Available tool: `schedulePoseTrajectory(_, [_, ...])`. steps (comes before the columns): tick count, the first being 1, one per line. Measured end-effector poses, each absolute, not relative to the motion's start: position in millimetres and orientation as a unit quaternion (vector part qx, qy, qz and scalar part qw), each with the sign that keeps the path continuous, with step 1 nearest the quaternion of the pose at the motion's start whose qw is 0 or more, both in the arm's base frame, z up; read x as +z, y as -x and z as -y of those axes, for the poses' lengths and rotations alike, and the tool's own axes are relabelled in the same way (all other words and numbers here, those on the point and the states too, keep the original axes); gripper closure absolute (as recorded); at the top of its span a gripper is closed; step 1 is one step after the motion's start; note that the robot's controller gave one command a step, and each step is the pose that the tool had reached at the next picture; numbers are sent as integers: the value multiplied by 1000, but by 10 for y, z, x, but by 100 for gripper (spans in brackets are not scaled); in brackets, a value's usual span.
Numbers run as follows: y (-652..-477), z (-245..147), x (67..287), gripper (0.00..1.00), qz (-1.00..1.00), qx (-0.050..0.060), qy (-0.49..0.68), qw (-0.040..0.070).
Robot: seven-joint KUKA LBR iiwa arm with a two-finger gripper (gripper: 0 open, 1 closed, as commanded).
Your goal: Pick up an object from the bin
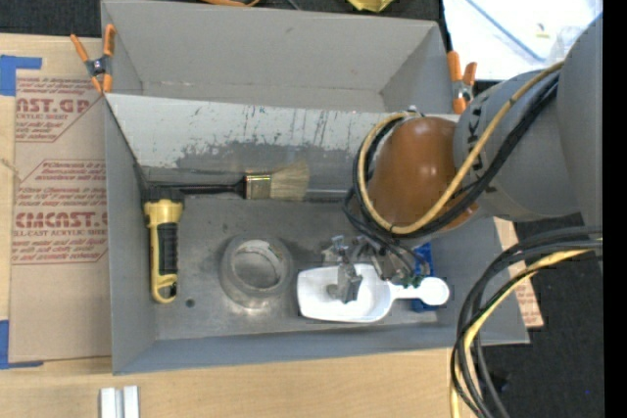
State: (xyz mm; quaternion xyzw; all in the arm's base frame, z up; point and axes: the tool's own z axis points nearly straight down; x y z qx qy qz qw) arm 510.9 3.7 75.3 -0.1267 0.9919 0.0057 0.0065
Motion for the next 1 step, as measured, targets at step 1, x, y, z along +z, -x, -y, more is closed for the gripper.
schedulePoseTrajectory(1, [-5109, -36, 753, 100, -992, 6, 127, 7])
